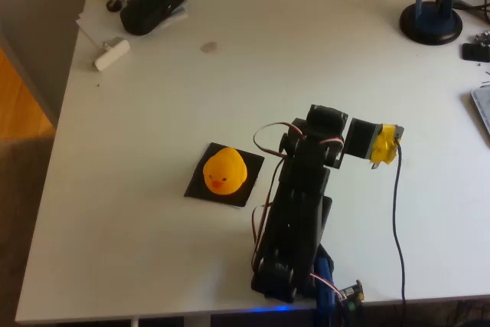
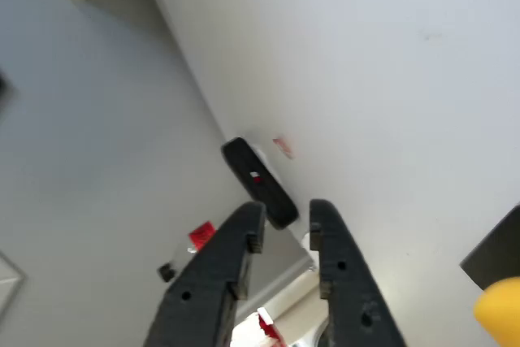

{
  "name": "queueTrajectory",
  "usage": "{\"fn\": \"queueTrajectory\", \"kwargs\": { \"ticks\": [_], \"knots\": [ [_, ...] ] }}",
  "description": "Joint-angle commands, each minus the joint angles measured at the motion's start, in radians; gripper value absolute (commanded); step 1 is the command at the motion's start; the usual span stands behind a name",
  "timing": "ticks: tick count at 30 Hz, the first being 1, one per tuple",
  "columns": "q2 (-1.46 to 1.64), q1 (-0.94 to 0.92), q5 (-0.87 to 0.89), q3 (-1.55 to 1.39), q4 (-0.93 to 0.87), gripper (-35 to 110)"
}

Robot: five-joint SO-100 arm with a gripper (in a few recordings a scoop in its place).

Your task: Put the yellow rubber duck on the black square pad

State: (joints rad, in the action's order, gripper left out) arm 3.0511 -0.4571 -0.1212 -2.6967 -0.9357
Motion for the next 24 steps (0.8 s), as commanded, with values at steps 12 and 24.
{"fn": "queueTrajectory", "kwargs": {
  "ticks": [12, 24],
  "knots": [
    [0.314, 0.206, -0.009, -0.288, 0.034, 6],
    [0.314, 0.267, -0.009, -0.31, 0.032, 5]
  ]
}}
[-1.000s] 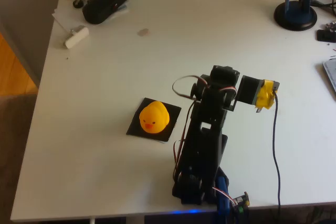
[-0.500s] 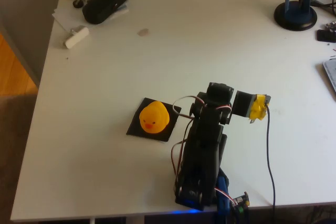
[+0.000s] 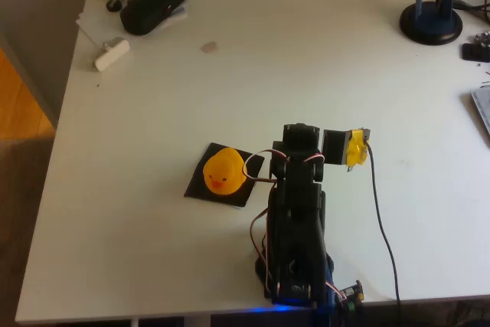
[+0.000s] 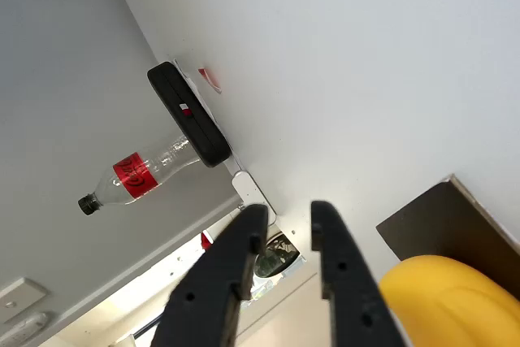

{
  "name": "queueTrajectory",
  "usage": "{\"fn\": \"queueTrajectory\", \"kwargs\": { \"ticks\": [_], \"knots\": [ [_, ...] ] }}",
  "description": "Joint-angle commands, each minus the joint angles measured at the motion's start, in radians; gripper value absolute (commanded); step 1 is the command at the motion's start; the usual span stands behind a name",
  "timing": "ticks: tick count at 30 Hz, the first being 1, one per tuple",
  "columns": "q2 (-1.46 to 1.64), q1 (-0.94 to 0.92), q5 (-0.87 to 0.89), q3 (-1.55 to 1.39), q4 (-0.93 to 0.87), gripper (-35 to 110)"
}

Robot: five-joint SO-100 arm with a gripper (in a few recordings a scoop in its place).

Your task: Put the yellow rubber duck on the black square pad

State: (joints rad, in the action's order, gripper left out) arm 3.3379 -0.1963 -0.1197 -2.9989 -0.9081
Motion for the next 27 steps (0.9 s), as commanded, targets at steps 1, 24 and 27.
{"fn": "queueTrajectory", "kwargs": {
  "ticks": [1, 24, 27],
  "knots": [
    [0.028, 0.006, -0.011, -0.009, 0.005, 5],
    [0.028, 0.002, -0.009, -0.034, 0.005, 6],
    [0.028, 0.003, -0.009, -0.034, 0.005, 6]
  ]
}}
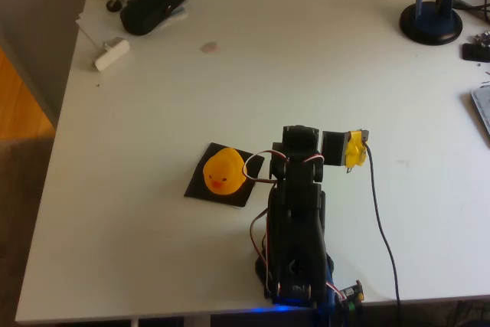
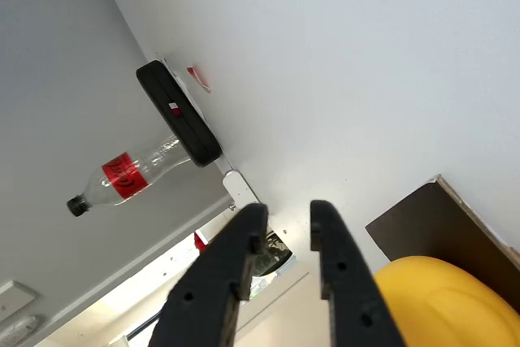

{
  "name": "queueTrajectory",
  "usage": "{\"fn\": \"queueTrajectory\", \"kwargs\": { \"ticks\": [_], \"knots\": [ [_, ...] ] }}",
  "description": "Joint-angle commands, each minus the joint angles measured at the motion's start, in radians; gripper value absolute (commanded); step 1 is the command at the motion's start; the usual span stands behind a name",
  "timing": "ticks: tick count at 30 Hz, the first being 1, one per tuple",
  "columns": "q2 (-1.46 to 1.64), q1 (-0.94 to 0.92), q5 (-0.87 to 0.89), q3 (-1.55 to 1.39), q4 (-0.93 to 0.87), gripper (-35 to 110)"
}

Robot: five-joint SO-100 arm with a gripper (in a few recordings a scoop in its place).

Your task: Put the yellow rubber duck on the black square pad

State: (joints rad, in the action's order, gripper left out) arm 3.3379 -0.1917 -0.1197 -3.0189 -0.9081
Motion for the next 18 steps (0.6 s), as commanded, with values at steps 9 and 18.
{"fn": "queueTrajectory", "kwargs": {
  "ticks": [9, 18],
  "knots": [
    [0.028, -0.009, -0.009, -0.014, 0.005, 6],
    [0.028, -0.009, 0.0, -0.014, 0.005, 6]
  ]
}}
